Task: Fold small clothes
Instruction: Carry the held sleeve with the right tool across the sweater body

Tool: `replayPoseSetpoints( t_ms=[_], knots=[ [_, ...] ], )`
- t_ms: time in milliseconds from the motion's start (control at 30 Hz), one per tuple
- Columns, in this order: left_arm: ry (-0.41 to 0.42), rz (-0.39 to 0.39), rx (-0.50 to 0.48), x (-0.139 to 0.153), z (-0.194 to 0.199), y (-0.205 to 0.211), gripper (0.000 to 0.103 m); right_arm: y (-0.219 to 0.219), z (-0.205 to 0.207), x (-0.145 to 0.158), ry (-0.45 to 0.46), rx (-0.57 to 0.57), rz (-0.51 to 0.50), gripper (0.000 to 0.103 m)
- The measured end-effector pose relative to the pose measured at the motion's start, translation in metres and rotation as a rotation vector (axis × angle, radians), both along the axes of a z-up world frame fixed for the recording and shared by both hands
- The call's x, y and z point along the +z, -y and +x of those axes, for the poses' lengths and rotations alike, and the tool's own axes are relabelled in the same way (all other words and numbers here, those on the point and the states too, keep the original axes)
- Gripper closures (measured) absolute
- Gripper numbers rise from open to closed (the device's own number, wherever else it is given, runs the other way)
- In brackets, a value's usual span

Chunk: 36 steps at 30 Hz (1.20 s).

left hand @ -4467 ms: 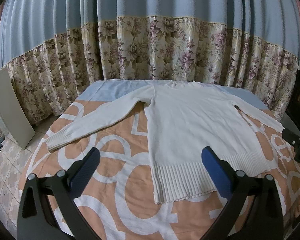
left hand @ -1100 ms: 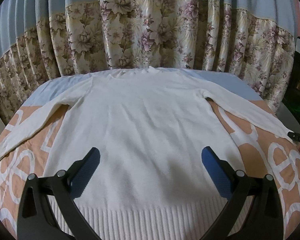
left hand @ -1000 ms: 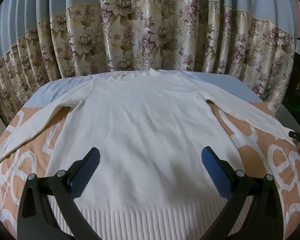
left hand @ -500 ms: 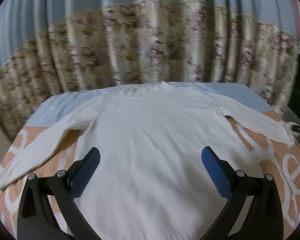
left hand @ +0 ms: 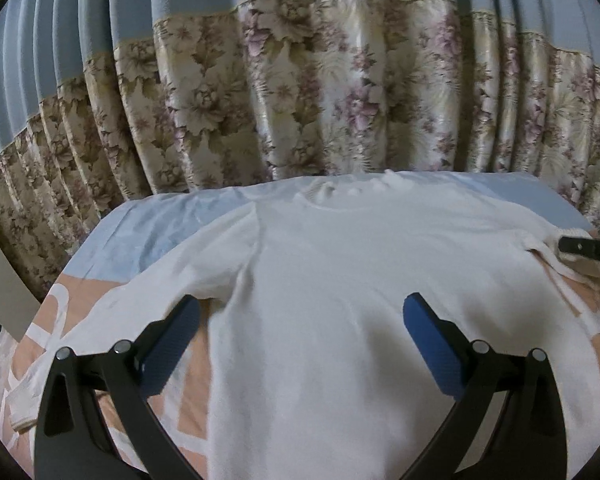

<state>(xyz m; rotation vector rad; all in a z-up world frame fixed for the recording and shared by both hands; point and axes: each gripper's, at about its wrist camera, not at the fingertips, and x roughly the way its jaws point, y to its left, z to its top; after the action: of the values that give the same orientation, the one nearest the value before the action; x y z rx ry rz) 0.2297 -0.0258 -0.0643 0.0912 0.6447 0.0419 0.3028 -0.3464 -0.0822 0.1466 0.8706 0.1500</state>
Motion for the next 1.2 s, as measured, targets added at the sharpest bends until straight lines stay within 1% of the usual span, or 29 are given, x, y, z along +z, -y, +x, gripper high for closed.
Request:
replayPoseSetpoints(
  t_ms=[100,233,367,533,700,767,833,933,1033,1200],
  knots=[
    [-0.017,0.000,0.001,-0.006,0.011,-0.015,0.002,-0.037,0.026,0.000,-0.002,0.026,0.023,0.096],
    [-0.029,0.001,0.010,-0.013,0.022,-0.031,0.002,-0.073,0.050,-0.003,-0.011,0.035,0.063,0.096],
    [-0.042,-0.004,0.022,-0.019,0.034,-0.047,0.002,-0.114,0.069,-0.010,-0.025,0.072,0.080,0.096],
    [-0.058,-0.009,0.039,-0.026,0.049,-0.068,0.002,-0.167,0.087,-0.020,-0.041,0.125,0.078,0.096],
    [-0.067,-0.005,0.055,-0.031,0.062,-0.093,0.002,-0.210,0.093,-0.026,-0.039,0.184,0.042,0.096],
    [-0.086,-0.041,0.067,-0.034,0.071,-0.109,0.002,-0.223,0.095,-0.027,-0.034,0.197,0.032,0.096],
    [-0.079,-0.049,0.093,-0.034,0.076,-0.124,0.002,-0.236,0.097,-0.028,-0.032,0.205,0.023,0.096],
    [-0.073,-0.035,0.124,-0.033,0.085,-0.139,0.002,-0.252,0.100,-0.029,-0.029,0.210,0.014,0.096],
    [-0.080,-0.037,0.147,-0.034,0.095,-0.153,0.002,-0.269,0.101,-0.029,-0.026,0.225,0.009,0.096],
    [-0.096,-0.034,0.178,-0.039,0.108,-0.175,0.002,-0.302,0.103,-0.028,-0.022,0.255,0.023,0.096]
  ],
)
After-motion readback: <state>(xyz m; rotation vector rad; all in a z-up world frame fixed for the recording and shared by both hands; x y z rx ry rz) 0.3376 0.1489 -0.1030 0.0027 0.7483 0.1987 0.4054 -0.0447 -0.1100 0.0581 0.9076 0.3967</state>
